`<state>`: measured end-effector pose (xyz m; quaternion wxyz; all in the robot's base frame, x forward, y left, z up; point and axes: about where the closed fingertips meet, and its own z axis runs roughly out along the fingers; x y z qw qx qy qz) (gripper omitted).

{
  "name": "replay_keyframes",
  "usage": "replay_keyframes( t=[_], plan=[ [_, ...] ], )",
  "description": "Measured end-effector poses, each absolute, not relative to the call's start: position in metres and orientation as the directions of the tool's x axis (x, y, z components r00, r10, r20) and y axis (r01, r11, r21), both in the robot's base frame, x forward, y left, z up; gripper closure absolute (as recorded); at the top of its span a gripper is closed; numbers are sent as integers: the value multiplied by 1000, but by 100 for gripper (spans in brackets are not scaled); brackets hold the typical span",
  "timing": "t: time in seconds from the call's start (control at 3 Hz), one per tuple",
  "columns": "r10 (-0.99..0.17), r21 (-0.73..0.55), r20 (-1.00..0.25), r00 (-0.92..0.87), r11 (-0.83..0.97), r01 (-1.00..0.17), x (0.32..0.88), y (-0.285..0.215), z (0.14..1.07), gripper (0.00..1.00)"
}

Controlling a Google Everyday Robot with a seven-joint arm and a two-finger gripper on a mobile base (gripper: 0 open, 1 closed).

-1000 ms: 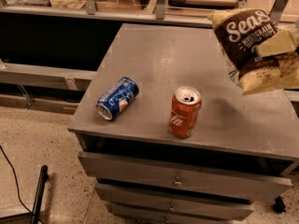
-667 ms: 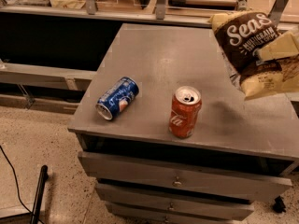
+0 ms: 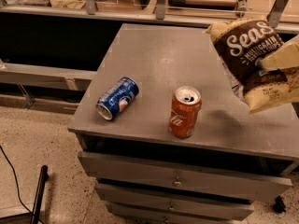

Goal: Move brown chip bag near coke can

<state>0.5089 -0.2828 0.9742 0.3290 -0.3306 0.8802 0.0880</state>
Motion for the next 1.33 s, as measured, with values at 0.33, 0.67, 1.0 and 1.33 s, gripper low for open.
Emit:
replay_keyframes(
  t=[0.33, 0.67, 1.0, 1.33],
  plan=[
    [-525, -61, -636, -566, 765, -641, 509, -282, 973, 100],
    [-545, -72, -626, -558, 753, -654, 502, -276, 969, 100],
    [-574, -83, -617, -539, 728, -681, 492, -262, 966, 100],
    [-604, -84, -602, -521, 698, -712, 481, -243, 962, 100]
  ],
)
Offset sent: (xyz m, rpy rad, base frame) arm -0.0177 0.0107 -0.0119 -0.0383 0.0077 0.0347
